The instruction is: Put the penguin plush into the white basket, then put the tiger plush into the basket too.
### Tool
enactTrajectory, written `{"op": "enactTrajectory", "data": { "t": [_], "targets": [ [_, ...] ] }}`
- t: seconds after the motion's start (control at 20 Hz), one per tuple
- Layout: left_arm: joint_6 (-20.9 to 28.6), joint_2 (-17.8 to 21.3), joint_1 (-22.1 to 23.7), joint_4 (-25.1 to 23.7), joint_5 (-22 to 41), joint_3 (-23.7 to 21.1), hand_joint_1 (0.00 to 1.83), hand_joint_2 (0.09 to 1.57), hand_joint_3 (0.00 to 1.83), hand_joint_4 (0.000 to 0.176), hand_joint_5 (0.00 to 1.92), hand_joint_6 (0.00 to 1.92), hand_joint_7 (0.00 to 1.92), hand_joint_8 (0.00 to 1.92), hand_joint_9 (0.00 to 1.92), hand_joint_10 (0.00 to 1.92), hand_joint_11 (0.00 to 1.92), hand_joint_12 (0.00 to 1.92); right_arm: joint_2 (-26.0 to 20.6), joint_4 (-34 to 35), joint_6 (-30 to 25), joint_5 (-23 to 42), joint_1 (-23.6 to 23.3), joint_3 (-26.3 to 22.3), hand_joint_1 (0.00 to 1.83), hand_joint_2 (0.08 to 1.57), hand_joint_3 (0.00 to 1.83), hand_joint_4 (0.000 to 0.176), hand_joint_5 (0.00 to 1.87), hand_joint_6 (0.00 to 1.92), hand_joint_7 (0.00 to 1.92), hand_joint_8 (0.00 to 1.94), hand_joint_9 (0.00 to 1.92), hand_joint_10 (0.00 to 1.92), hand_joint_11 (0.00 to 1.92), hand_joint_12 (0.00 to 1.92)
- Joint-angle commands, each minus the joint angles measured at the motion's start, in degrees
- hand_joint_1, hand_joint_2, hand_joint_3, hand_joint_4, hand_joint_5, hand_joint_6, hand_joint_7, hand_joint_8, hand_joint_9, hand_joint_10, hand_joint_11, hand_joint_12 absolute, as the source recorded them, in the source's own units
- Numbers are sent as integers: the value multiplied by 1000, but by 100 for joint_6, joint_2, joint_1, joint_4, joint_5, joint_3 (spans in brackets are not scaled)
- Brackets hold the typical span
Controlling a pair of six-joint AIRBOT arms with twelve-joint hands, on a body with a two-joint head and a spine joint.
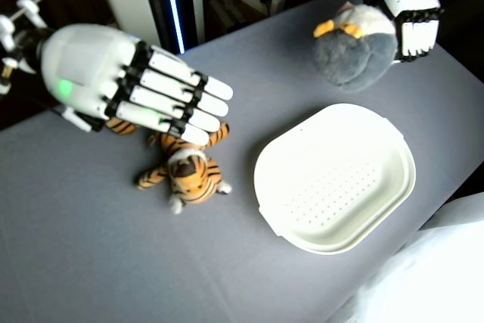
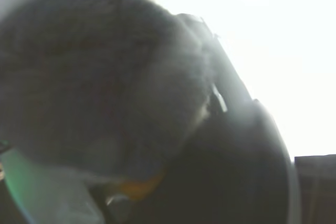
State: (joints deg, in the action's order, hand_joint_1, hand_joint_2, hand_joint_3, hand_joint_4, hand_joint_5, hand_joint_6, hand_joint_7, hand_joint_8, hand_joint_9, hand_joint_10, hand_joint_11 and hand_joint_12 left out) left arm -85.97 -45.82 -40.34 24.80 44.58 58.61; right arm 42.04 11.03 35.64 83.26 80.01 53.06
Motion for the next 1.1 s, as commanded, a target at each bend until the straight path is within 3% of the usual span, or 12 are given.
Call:
{"op": "enactTrajectory", "data": {
  "t": [0.0, 0.05, 0.15, 0.35, 0.45, 0.5, 0.55, 0.7, 0.8, 0.85, 0.9, 1.05],
  "targets": [
    [-226, -79, 253, -193, 282, 37, 1396, 1087, 1, 0, 868, 1436, 987, 1106, 1028, 1537, 977, 1639, 0, 95, -25, 730, -18, 23, 691, 1246, 0, 24, 349, 0, 263, 5, 238, 1, 5, 644],
    [-668, -238, 568, -163, -110, 175, 1577, 1018, 0, 0, 880, 1507, 1001, 1492, 1053, 1677, 1075, 1757, 0, 95, -25, 732, 5, 23, 690, 1246, 0, 30, 352, 1, 267, 6, 242, 3, 10, 645],
    [-1307, -459, 1136, -93, -708, 431, 1639, 1000, 0, 0, 869, 1541, 945, 1688, 1017, 1774, 1063, 1815, 0, 95, -25, 733, 17, 28, 673, 1242, 0, 36, 353, 1, 290, 12, 260, 9, 35, 653],
    [-3026, -794, 1949, 435, -1568, 727, 1584, 1037, 5, 0, 774, 1765, 854, 1770, 846, 1790, 713, 1876, 9, 94, -25, 757, 10, 52, 657, 1255, 4, 42, 344, 0, 277, 1, 235, 0, 9, 635],
    [-4075, -1056, 2193, 1010, -1819, 944, 1586, 1039, 1, 0, 742, 1880, 822, 1867, 840, 1890, 847, 1919, 15, 92, -25, 757, 10, 63, 646, 1257, 2, 46, 345, 2, 288, 4, 246, 4, 22, 638],
    [-4475, -1151, 2250, 1278, -1882, 1039, 1584, 1043, 0, 0, 777, 1763, 856, 1770, 888, 1832, 941, 1882, 16, 90, -25, 757, 10, 67, 625, 1263, 4, 63, 333, 0, 280, 1, 237, 1, 10, 633],
    [-4862, -1246, 2297, 1532, -1962, 1159, 1582, 1043, 0, 0, 794, 1677, 865, 1715, 907, 1779, 966, 1826, 16, 90, -25, 757, 9, 70, 635, 1266, 4, 55, 334, 1, 281, 1, 238, 2, 14, 635],
    [-5784, -1390, 2396, 2256, -2221, 1422, 1539, 1050, 0, 0, 784, 1850, 833, 1843, 887, 1871, 967, 1920, 15, 87, -25, 757, 9, 77, 666, 1274, 3, 37, 339, 2, 275, 0, 245, 2, 25, 632],
    [-6239, -1485, 2421, 2643, -2260, 1565, 1436, 1074, 3, 0, 775, 1736, 847, 1713, 916, 1782, 974, 1910, 15, 90, -25, 758, 9, 76, 663, 1278, 4, 22, 351, 6, 291, 7, 250, 4, 29, 633],
    [-6266, -1512, 2406, 2707, -2260, 1598, 1380, 1078, 1, 0, 786, 1540, 860, 1520, 918, 1644, 941, 1841, 15, 91, -25, 758, 9, 75, 675, 1279, 3, 18, 352, 5, 289, 4, 248, 3, 27, 630],
    [-6310, -1556, 2343, 2826, -2260, 1652, 1238, 1107, 0, 0, 969, 975, 1010, 1065, 957, 1267, 897, 1617, 15, 92, -25, 761, 9, 75, 708, 1273, 0, 37, 343, 0, 293, 4, 255, 4, 36, 632],
    [-6553, -1643, 2190, 3205, -2272, 1776, 1256, 1086, 0, 0, 1097, 662, 1006, 1123, 995, 1170, 944, 1500, 15, 93, -25, 783, 10, 73, 701, 1277, 1, 36, 339, 2, 293, 3, 251, 2, 29, 634]
  ]
}}
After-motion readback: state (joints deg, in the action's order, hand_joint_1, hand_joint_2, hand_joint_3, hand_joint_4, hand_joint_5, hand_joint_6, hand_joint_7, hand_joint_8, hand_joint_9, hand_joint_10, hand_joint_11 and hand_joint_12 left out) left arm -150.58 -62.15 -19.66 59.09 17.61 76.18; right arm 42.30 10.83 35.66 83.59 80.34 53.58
